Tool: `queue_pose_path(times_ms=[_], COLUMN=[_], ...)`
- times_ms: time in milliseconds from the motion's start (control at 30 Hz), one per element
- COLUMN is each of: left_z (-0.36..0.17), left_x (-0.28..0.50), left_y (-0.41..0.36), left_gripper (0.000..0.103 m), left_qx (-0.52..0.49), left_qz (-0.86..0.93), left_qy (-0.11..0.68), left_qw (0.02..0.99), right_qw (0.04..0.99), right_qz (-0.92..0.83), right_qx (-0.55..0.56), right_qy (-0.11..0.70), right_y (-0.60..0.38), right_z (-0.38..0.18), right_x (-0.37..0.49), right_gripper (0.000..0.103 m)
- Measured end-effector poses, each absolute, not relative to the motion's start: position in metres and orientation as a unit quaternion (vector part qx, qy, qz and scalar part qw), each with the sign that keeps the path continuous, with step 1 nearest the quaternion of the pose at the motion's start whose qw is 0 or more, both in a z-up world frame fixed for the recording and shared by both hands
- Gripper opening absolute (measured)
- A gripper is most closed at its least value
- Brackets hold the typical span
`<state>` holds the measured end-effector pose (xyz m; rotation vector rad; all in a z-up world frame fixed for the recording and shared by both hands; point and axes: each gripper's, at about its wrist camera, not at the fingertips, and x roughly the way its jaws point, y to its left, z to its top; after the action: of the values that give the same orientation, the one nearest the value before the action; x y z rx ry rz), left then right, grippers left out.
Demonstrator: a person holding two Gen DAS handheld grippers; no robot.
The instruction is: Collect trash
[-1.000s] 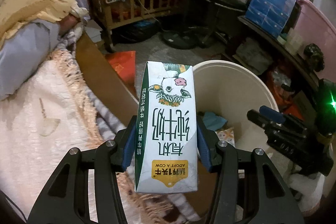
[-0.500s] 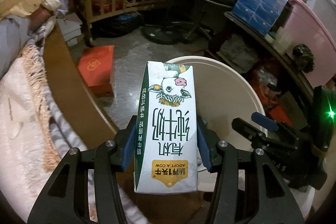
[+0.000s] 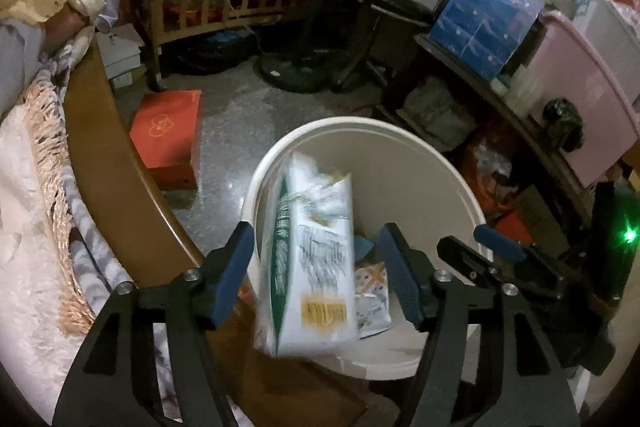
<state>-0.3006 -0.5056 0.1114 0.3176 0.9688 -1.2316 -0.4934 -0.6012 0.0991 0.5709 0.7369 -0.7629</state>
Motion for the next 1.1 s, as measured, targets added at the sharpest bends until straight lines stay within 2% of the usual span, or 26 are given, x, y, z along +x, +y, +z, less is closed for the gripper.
queue_pose_path(times_ms=[67,200,467,533,600,1100], left_z=[0.114,0.123,0.148,0.156,0.164,0.209], left_x=[-0.299,-0.299,-0.301,-0.303,-0.308,-0.307], left_y=[-0.502,-0.487,-0.435,-0.420,-0.408,-0.325], left_gripper=[0.070,0.070,0.070,0.070,0.070,0.070], left_qx=[0.136,0.144,0.148,0.150,0.161,0.107], left_qz=[-0.551,-0.534,-0.506,-0.499,-0.486,-0.469], left_qy=[0.434,0.418,0.364,0.346,0.323,0.249], left_qw=[0.700,0.720,0.768,0.780,0.796,0.841], right_qw=[0.825,0.831,0.864,0.869,0.872,0.881], right_qz=[-0.362,-0.362,-0.374,-0.378,-0.380,-0.394], right_qx=[0.266,0.264,0.186,0.165,0.151,0.134], right_qy=[0.344,0.330,0.281,0.272,0.267,0.224], right_y=[-0.600,-0.593,-0.545,-0.528,-0.513,-0.461], right_z=[0.100,0.107,0.147,0.155,0.162,0.211], right_x=[-0.495,-0.496,-0.487,-0.483,-0.480,-0.485], right_gripper=[0.069,0.069,0.070,0.079,0.082,0.083])
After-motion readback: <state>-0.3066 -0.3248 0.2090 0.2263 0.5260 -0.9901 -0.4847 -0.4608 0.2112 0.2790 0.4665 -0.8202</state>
